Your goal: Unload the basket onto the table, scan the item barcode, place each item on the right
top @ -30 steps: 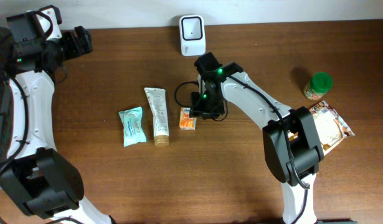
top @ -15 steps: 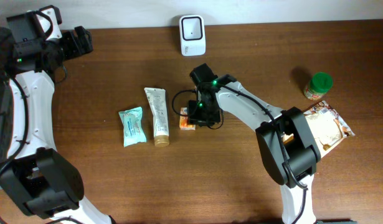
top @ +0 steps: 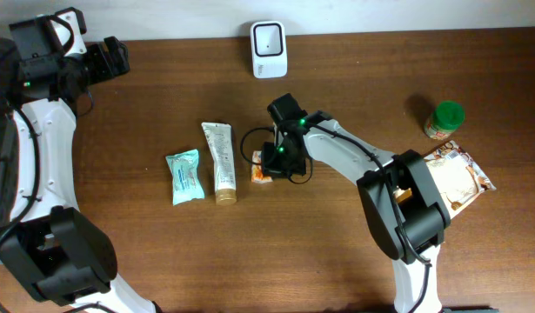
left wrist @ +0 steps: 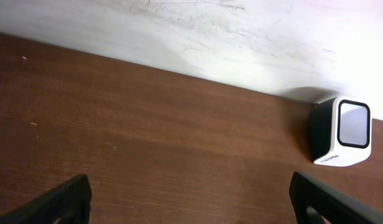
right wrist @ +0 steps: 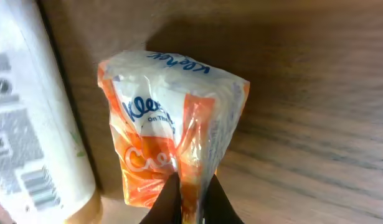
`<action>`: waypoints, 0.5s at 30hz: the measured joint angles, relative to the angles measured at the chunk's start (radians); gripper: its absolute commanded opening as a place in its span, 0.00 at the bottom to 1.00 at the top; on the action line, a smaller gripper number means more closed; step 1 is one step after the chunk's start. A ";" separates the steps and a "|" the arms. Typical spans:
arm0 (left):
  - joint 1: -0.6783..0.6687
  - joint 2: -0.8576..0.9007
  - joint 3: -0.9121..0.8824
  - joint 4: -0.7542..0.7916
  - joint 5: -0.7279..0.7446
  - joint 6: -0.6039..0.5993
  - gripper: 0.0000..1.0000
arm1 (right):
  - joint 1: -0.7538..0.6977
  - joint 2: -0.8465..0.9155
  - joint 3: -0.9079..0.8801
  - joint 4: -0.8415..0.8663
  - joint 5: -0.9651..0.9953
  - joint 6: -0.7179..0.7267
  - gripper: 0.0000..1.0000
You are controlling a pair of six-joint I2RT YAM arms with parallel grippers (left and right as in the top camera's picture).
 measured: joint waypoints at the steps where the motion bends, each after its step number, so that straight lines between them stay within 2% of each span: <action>1: 0.000 0.000 0.000 0.000 0.000 0.000 0.99 | -0.012 0.000 -0.009 0.000 -0.061 -0.032 0.04; 6: 0.000 0.000 0.000 0.000 0.000 0.000 0.99 | -0.094 -0.019 -0.019 0.031 -0.323 -0.152 0.04; 10: 0.000 0.000 0.000 0.000 0.000 0.000 0.99 | -0.188 -0.119 -0.021 0.128 -0.636 -0.249 0.04; 15: 0.000 0.000 0.000 0.000 0.000 0.000 0.99 | -0.202 -0.205 -0.021 0.241 -0.933 -0.269 0.04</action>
